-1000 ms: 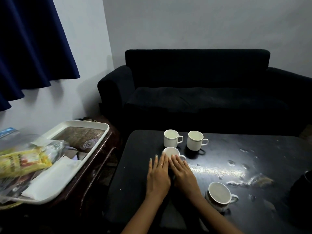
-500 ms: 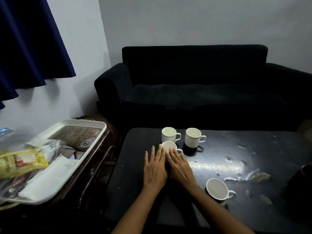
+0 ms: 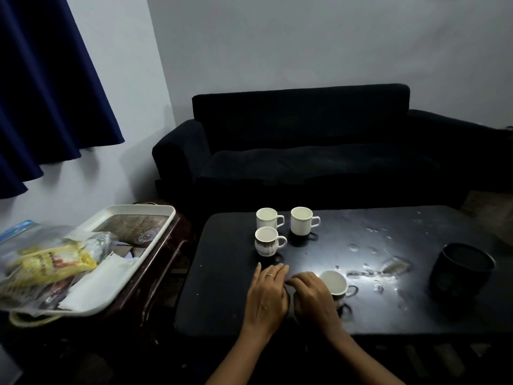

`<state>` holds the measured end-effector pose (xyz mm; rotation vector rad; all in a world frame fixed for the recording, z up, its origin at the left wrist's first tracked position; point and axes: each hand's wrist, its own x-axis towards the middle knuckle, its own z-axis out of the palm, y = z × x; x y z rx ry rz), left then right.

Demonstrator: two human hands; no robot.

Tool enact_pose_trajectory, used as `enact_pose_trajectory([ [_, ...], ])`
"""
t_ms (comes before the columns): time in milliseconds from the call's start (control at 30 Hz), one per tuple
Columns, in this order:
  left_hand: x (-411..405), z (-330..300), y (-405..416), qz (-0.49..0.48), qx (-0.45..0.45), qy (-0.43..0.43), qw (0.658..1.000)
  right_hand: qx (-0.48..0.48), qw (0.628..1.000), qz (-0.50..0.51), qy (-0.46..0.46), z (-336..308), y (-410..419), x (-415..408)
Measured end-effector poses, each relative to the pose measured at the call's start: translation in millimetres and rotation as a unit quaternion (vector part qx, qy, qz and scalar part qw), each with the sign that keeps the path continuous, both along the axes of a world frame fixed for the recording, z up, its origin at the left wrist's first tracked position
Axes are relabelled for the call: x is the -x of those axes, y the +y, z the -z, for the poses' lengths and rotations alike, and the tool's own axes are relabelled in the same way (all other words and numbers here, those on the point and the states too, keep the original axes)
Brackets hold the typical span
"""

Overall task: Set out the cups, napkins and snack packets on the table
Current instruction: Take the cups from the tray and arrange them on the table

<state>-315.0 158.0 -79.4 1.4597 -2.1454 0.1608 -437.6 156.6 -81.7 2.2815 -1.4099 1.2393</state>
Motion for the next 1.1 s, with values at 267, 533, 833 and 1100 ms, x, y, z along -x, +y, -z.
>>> enact_pose_trajectory([
  [267, 34, -2, 38, 0.095, -0.035, -0.066, 0.993, -0.018, 0.994, 0.103, -0.019, 20, 44, 48],
  [533, 57, -1, 46, 0.136, -0.056, -0.098, 0.984, -0.067, 0.987, 0.147, 0.022, 24, 50, 62],
  [833, 59, 5, 43, 0.105, -0.081, -0.094, 0.987, -0.093, 0.985, 0.140, 0.028, 25, 42, 61],
  [1100, 61, 7, 24, 0.057, -0.089, -0.101, 0.989, -0.108, 0.983, 0.139, 0.058, 29, 20, 58],
])
